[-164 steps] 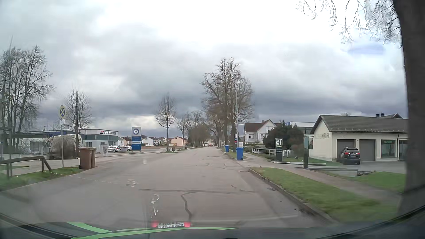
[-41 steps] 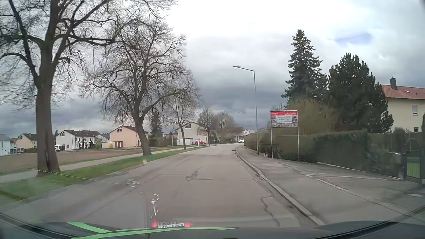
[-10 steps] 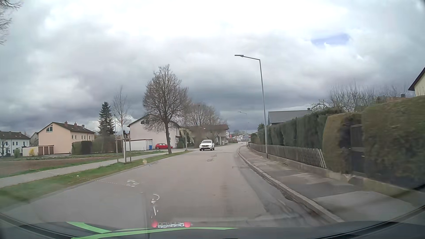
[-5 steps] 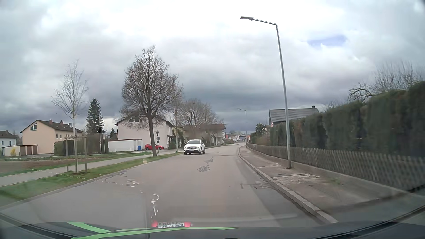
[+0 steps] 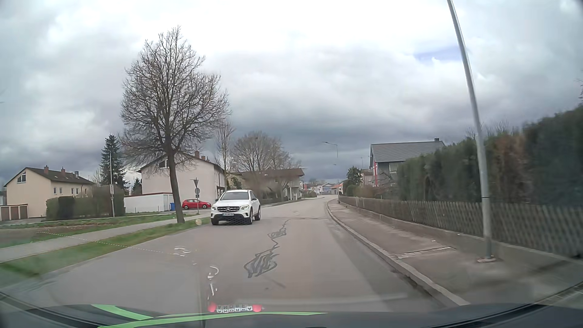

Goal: Follow the waypoints while adhering to traffic rules and regulations

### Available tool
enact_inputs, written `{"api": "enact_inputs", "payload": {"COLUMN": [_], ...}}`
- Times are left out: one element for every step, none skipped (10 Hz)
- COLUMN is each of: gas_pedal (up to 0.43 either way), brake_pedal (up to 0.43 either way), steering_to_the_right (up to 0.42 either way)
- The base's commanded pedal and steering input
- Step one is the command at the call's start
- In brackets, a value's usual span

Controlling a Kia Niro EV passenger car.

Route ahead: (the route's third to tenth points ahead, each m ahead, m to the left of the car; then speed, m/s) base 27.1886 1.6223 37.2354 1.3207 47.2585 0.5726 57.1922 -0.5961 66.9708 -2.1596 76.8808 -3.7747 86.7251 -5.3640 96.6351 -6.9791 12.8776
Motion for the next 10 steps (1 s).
{"api": "enact_inputs", "payload": {"gas_pedal": [0.110,0.110,0.110,0.110,0.110,0.110,0.110,0.110,0.110,0.110], "brake_pedal": [0.000,0.000,0.000,0.000,0.000,0.000,0.000,0.000,0.000,0.000], "steering_to_the_right": [0.010,0.011,0.010,0.010,0.010,0.010,0.010,0.010,0.010,0.010]}}
